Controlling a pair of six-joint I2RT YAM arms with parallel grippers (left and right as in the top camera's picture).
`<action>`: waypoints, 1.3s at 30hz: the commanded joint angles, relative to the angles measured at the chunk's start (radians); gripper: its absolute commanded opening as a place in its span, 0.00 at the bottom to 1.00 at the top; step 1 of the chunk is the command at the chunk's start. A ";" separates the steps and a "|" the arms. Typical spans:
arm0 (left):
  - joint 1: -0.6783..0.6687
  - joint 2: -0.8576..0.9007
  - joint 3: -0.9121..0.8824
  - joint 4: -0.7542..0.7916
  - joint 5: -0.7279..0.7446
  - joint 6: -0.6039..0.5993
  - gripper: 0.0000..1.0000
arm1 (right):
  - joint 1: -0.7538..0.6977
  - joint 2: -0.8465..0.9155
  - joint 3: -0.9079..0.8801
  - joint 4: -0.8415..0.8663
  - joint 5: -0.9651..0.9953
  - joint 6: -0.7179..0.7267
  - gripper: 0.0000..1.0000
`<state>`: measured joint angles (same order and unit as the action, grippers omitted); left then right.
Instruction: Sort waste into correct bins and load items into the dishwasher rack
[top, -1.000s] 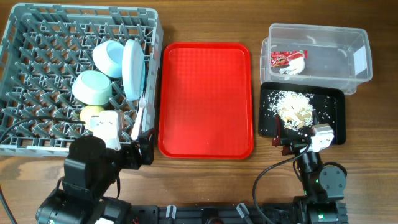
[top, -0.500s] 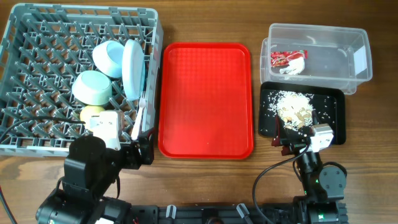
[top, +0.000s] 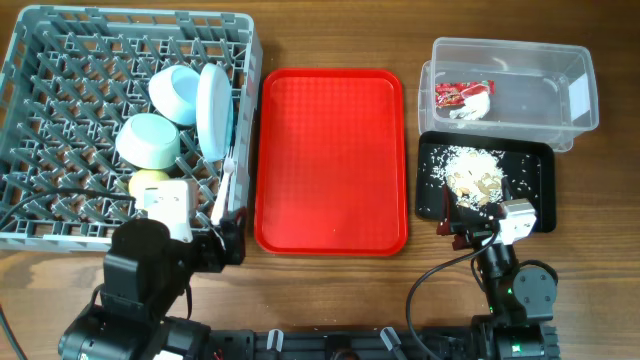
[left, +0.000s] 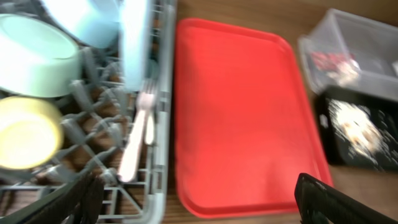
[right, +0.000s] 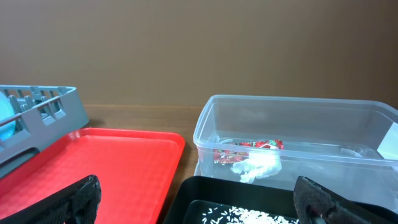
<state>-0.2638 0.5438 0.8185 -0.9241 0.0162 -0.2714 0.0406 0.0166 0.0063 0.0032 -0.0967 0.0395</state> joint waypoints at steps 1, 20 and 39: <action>0.100 -0.050 -0.087 0.061 -0.014 0.005 1.00 | 0.004 0.000 -0.001 0.003 -0.014 -0.013 1.00; 0.247 -0.541 -0.770 0.837 0.029 0.006 1.00 | 0.004 0.000 -0.001 0.003 -0.014 -0.013 1.00; 0.246 -0.541 -0.813 0.849 0.027 0.107 1.00 | 0.004 0.000 -0.001 0.003 -0.014 -0.013 1.00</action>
